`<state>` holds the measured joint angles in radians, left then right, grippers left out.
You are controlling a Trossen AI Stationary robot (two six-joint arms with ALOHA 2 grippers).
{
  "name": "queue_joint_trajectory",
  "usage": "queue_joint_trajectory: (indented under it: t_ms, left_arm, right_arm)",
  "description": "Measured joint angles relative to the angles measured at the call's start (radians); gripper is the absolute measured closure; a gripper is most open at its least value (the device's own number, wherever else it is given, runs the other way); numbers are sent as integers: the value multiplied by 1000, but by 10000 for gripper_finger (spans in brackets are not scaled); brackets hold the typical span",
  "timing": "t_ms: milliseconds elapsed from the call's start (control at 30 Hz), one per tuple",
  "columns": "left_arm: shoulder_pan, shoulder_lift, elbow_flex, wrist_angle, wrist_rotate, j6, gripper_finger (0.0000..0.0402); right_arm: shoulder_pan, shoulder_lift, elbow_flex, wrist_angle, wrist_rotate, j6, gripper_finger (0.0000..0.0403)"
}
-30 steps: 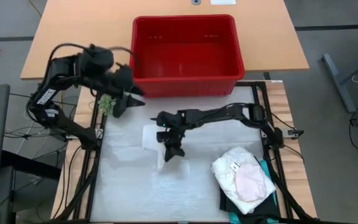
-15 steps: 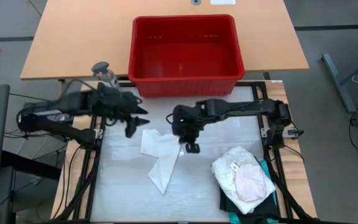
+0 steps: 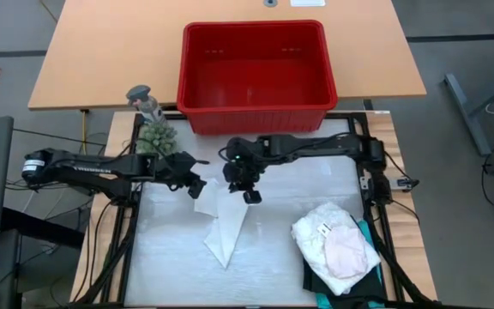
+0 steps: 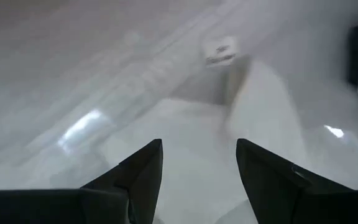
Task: Fold Laundry from Bin
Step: Fold the white boxers
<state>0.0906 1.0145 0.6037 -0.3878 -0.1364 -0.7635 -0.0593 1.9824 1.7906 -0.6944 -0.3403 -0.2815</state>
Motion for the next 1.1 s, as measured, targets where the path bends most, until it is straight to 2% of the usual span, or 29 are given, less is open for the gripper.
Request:
queue_joint_trajectory:
  t_ms: [133, 333, 433, 833, 1100]
  left_arm:
    - [0, 1, -41, 4, -2, -47, 207]
    - [0, 1, -52, 18, 7, -58, 207]
    - [0, 11, -52, 26, 15, -60, 207]
    - [0, 188, -52, 105, 46, -14, 207]
    - [-8, 249, -52, 131, 70, -7, 207]
  right_arm:
    - [-12, 84, 1, 60, -26, -34, 279]
    - [-46, 185, 0, 157, -50, -34, 183]
    - [-66, 205, 0, 189, -42, -34, 156]
    - [-97, 227, 1, 208, -52, -87, 148]
    - [-88, 283, 1, 202, -80, -30, 150]
